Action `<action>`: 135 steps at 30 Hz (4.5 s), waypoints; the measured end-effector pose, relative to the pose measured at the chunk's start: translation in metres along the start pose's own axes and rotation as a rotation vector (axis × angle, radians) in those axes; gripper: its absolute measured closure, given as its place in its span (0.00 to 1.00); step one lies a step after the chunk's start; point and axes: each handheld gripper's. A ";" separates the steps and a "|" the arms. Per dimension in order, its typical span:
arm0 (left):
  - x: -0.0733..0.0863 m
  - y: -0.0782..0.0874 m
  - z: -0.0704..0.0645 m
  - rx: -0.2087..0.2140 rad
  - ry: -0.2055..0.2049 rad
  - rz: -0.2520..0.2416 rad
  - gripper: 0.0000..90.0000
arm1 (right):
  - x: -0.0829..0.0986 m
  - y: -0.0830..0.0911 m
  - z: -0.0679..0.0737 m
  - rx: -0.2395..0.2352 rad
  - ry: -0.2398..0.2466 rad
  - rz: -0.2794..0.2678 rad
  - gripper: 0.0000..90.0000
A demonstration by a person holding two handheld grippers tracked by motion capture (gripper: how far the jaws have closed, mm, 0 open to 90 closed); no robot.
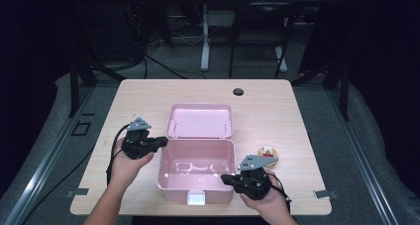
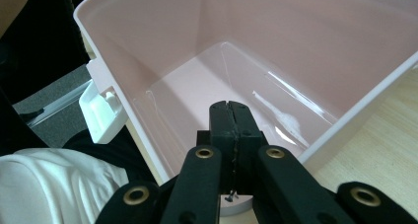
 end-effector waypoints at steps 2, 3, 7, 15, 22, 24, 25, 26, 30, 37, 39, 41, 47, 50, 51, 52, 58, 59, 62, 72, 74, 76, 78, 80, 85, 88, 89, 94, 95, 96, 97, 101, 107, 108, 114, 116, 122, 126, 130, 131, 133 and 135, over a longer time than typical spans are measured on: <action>0.001 0.000 0.000 0.000 0.000 -0.005 0.93 | 0.000 0.000 0.000 -0.001 0.000 0.000 1.00; 0.001 0.000 0.000 0.000 0.005 -0.012 0.93 | 0.000 0.000 0.000 -0.003 -0.003 -0.001 1.00; 0.002 0.000 0.000 -0.003 -0.002 -0.018 0.93 | 0.000 0.000 0.000 -0.003 -0.007 0.001 1.00; 0.002 0.002 0.002 0.005 0.001 -0.025 0.94 | -0.004 0.007 0.003 -0.016 -0.009 -0.013 0.99; 0.003 0.012 0.004 0.006 0.006 -0.062 0.84 | -0.009 0.032 -0.007 0.016 -0.043 -0.116 0.83; 0.004 0.015 0.005 0.003 0.002 -0.063 0.77 | -0.009 0.037 -0.012 0.033 -0.061 -0.140 0.78; 0.005 0.016 0.006 -0.001 0.004 -0.069 0.74 | -0.009 0.040 -0.015 0.042 -0.072 -0.148 0.76; 0.006 0.017 0.007 -0.005 0.005 -0.074 0.72 | -0.009 0.042 -0.017 0.055 -0.075 -0.162 0.75; 0.008 0.021 0.013 -0.005 0.007 -0.068 0.64 | -0.007 0.052 -0.028 0.124 -0.079 -0.203 0.70; 0.010 0.029 0.025 -0.013 0.037 -0.079 0.53 | 0.000 0.062 -0.051 0.197 -0.113 -0.209 0.59; 0.010 0.031 0.028 -0.021 0.041 -0.077 0.51 | 0.002 0.063 -0.057 0.212 -0.121 -0.193 0.57; 0.011 0.032 0.029 -0.019 0.048 -0.073 0.49 | 0.004 0.062 -0.061 0.244 -0.129 -0.178 0.56; 0.011 0.032 0.029 -0.008 0.031 -0.016 0.47 | 0.008 0.059 -0.072 0.305 -0.101 -0.148 0.54; 0.011 0.034 0.028 -0.033 0.015 -0.034 0.46 | 0.006 0.060 -0.078 0.330 -0.110 -0.136 0.53; 0.010 0.036 0.027 -0.030 0.009 -0.052 0.46 | 0.005 0.060 -0.080 0.339 -0.107 -0.137 0.52; 0.010 0.037 0.027 -0.028 0.013 -0.055 0.46 | 0.003 0.061 -0.082 0.354 -0.118 -0.130 0.50; 0.009 0.044 0.028 -0.026 0.054 -0.052 0.42 | -0.005 0.059 -0.095 0.380 -0.096 -0.032 0.43; 0.008 0.045 0.029 -0.008 0.081 -0.040 0.42 | -0.007 0.059 -0.098 0.386 -0.086 -0.012 0.42; 0.007 0.047 0.028 -0.002 0.068 -0.035 0.44 | -0.013 0.057 -0.106 0.391 -0.080 0.062 0.40; 0.004 0.055 0.026 -0.010 0.059 -0.053 0.44 | -0.035 0.051 -0.121 0.346 -0.051 0.253 0.34; 0.004 0.057 0.027 -0.013 0.065 -0.061 0.43 | -0.038 0.050 -0.125 0.352 -0.042 0.284 0.34; 0.004 0.058 0.028 -0.011 0.070 -0.067 0.43 | -0.042 0.050 -0.127 0.367 -0.037 0.303 0.35; 0.003 0.060 0.029 -0.011 0.069 -0.072 0.43 | -0.046 0.050 -0.128 0.367 -0.044 0.323 0.34; 0.003 0.061 0.029 -0.013 0.068 -0.075 0.43 | -0.049 0.049 -0.129 0.352 -0.044 0.358 0.33; 0.003 0.062 0.030 -0.010 0.067 -0.067 0.43 | -0.055 0.048 -0.129 0.388 0.006 0.398 0.35; 0.002 0.063 0.030 -0.009 0.065 -0.073 0.43 | -0.058 0.048 -0.130 0.372 -0.004 0.411 0.35; 0.002 0.063 0.030 -0.008 0.069 -0.075 0.43 | -0.059 0.048 -0.131 0.364 -0.006 0.425 0.35; 0.002 0.064 0.029 -0.012 0.067 -0.073 0.43 | -0.059 0.042 -0.133 0.360 0.007 0.477 0.39; 0.002 0.064 0.030 -0.012 0.068 -0.075 0.43 | -0.060 0.042 -0.133 0.371 0.016 0.480 0.42; 0.001 0.064 0.030 -0.009 0.069 -0.073 0.43 | -0.061 0.042 -0.134 0.368 0.013 0.475 0.42; 0.001 0.064 0.030 -0.009 0.068 -0.072 0.43 | -0.062 0.043 -0.134 0.365 0.014 0.480 0.41; 0.000 0.063 0.029 -0.004 0.060 -0.069 0.44 | -0.063 0.043 -0.134 0.347 0.027 0.519 0.39; 0.000 0.062 0.029 -0.007 0.057 -0.071 0.44 | -0.059 0.038 -0.135 0.336 0.038 0.589 0.33; -0.001 0.061 0.029 -0.005 0.062 -0.071 0.44 | -0.058 0.037 -0.136 0.332 0.037 0.603 0.32; -0.001 0.061 0.030 -0.006 0.065 -0.070 0.44 | -0.053 0.031 -0.139 0.321 0.030 0.641 0.28; 0.000 0.061 0.031 -0.007 0.070 -0.073 0.44 | -0.052 0.030 -0.140 0.322 0.024 0.647 0.28; 0.000 0.062 0.032 -0.010 0.068 -0.073 0.44 | -0.051 0.021 -0.142 0.310 0.008 0.679 0.25; 0.000 0.062 0.033 -0.010 0.069 -0.074 0.44 | -0.050 0.014 -0.147 0.309 0.011 0.705 0.23; 0.000 0.063 0.034 -0.012 0.075 -0.075 0.44 | -0.048 0.008 -0.151 0.317 0.003 0.728 0.20; 0.000 0.063 0.034 -0.012 0.075 -0.075 0.44 | -0.048 0.007 -0.152 0.321 -0.005 0.734 0.20; 0.000 0.063 0.034 -0.012 0.076 -0.075 0.44 | -0.048 0.004 -0.154 0.325 -0.012 0.739 0.19; 0.000 0.063 0.034 -0.012 0.076 -0.075 0.44 | -0.047 0.002 -0.158 0.335 -0.034 0.737 0.19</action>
Point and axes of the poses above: each handheld gripper's, and its own axes: y roughly backward along the jaws, x roughly out of its underside, z roughly to its left, and after that the axes turned 4 degrees about -x, right-handed
